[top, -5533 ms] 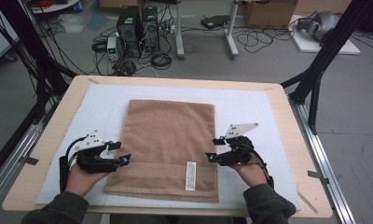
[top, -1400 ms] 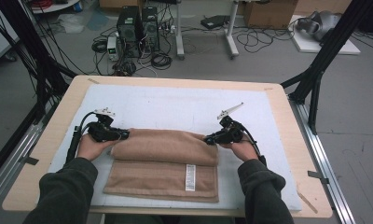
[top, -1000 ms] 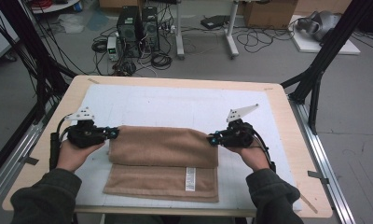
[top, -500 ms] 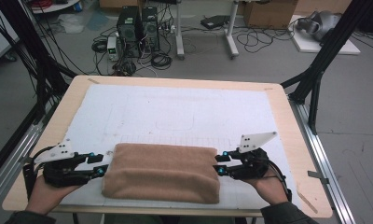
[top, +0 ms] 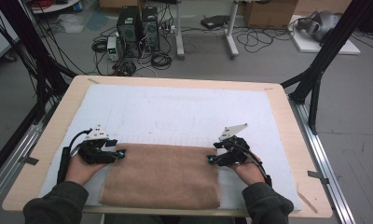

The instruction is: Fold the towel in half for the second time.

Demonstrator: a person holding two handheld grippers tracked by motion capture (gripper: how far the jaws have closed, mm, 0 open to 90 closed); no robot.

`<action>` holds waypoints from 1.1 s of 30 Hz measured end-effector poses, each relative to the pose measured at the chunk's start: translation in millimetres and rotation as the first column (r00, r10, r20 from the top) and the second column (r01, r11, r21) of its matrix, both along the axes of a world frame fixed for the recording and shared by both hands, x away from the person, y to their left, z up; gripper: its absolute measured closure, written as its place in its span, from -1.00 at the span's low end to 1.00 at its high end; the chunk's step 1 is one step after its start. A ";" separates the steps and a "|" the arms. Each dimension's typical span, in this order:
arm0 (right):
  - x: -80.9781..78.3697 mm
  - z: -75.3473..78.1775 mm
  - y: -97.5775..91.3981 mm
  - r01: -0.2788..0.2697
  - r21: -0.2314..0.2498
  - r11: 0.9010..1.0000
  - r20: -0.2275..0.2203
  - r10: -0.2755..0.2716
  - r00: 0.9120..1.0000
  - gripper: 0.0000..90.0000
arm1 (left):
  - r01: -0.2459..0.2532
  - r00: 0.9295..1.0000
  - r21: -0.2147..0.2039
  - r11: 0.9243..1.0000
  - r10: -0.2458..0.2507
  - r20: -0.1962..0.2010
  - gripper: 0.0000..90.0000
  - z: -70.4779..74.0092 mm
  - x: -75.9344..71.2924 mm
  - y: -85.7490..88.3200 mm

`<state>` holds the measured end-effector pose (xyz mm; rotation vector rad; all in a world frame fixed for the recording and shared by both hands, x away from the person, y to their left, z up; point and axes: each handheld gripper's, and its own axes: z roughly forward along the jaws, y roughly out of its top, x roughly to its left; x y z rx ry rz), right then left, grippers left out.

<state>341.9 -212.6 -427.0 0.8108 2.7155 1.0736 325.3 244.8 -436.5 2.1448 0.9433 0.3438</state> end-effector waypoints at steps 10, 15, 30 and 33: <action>-2.7 21.4 -1.5 -0.041 0.040 0.998 0.011 0.040 0.999 0.74 | -0.009 0.999 -0.142 0.990 0.014 0.035 0.79 18.3 -3.3 9.1; 17.3 16.6 0.3 0.018 0.006 1.000 0.015 -0.018 1.000 0.66 | -0.097 0.994 -0.096 0.991 0.102 0.041 0.70 8.7 15.2 -0.8; -11.7 20.9 0.4 -0.063 0.003 0.998 0.123 0.062 0.990 0.28 | 0.069 0.997 -0.063 0.996 -0.067 0.045 0.18 11.7 -13.2 -2.2; -5.2 6.7 2.5 -0.052 -0.011 0.999 0.069 0.053 0.996 0.32 | 0.099 0.995 -0.003 0.995 -0.099 0.019 0.38 2.0 -8.5 -11.0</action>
